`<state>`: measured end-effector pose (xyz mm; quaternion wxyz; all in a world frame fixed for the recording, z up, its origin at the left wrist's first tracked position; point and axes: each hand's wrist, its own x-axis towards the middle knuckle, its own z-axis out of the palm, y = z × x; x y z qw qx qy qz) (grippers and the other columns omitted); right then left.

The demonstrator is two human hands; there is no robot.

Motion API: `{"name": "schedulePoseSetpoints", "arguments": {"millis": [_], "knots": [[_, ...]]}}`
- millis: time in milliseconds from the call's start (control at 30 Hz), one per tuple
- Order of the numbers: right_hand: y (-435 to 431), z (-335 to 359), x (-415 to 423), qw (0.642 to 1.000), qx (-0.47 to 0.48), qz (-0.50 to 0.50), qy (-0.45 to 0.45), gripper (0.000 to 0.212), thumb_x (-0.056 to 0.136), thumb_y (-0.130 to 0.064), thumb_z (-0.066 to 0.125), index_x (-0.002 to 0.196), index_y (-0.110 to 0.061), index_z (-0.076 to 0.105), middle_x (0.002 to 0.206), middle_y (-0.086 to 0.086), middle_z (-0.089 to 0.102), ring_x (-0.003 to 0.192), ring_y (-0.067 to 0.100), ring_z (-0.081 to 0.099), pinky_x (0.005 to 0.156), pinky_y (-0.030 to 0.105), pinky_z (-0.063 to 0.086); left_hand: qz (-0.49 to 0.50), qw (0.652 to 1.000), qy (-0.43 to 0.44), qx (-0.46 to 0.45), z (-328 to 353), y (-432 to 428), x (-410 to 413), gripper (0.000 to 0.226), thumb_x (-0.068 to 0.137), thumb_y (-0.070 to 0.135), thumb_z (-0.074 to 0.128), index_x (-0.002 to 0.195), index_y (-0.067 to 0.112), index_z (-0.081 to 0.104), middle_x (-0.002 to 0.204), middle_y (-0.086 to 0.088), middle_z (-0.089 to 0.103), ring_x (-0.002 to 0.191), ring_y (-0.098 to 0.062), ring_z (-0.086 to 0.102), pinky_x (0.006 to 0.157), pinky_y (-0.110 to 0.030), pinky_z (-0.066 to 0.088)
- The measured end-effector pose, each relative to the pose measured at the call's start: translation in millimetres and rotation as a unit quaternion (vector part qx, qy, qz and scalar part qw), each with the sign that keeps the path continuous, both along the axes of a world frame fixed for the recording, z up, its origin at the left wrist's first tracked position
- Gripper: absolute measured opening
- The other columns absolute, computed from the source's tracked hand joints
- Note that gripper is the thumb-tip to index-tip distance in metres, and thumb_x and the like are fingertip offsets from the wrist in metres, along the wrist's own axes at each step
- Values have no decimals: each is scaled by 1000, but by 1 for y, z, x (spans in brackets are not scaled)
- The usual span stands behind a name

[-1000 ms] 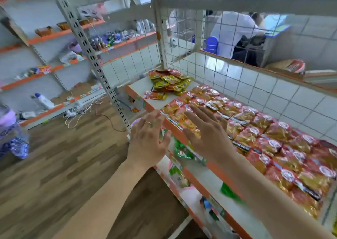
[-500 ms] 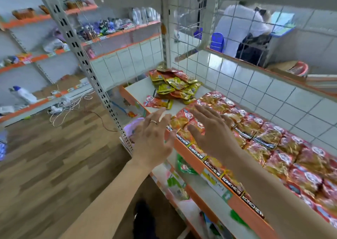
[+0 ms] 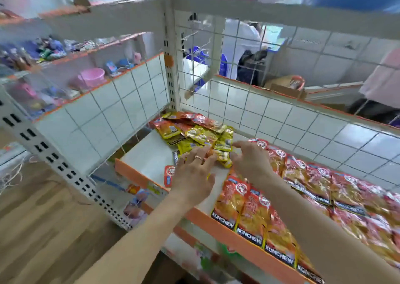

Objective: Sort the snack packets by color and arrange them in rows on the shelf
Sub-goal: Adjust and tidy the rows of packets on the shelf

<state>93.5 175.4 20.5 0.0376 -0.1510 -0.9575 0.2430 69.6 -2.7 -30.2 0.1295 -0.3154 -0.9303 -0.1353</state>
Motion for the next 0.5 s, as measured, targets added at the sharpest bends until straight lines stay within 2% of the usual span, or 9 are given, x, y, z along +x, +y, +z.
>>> {"name": "schedulePoseSetpoints", "arguments": {"millis": [67,133,200,267,333,433,500], "knots": [[5,-3,-26,998,-28,-47,-3,32,91,-30,60,118,-16,70,117,10,71,113,31,63,95,43,50,-29,999,1,-14,-5,6,-23,51,73,30,74,122,22,64,141,-3,57,131,-27,52,103,-48,46],[8,-6,-48,993,-61,-93,-29,36,89,-34,63,117,-13,70,115,11,72,111,31,64,94,41,52,-52,999,10,-13,-9,11,-37,49,67,27,79,114,20,67,134,-5,62,125,-27,58,99,-47,49],[8,-9,-66,985,-73,-137,-70,35,86,-36,67,111,-12,71,106,12,73,106,31,66,88,37,54,-72,997,22,23,-13,13,-44,42,71,29,74,111,21,66,135,-3,61,125,-25,57,97,-46,48],[9,-13,-83,980,-64,-167,-88,21,81,-31,70,91,-12,68,90,10,69,96,31,67,74,33,53,-90,993,28,70,-16,12,-49,34,78,31,63,110,21,66,136,-1,59,126,-23,54,97,-45,47],[9,-14,-95,975,-56,-188,-105,15,79,-24,72,80,-13,63,84,8,66,87,28,67,71,32,54,-101,989,25,106,-17,8,-55,32,80,29,63,110,20,67,136,0,59,125,-22,52,98,-43,45],[9,-14,-107,966,-81,-213,-125,29,78,-18,76,68,-15,49,81,7,62,85,27,63,69,30,51,-99,986,8,133,-16,0,-62,33,84,27,62,115,18,67,138,-1,58,126,-23,50,99,-42,42],[11,-12,-111,956,-125,-233,-128,29,78,-17,79,69,-12,51,83,7,60,80,24,60,64,28,49,-88,983,-21,162,-13,-5,-68,35,87,29,57,117,16,67,137,-1,58,126,-24,51,100,-41,43]]}}
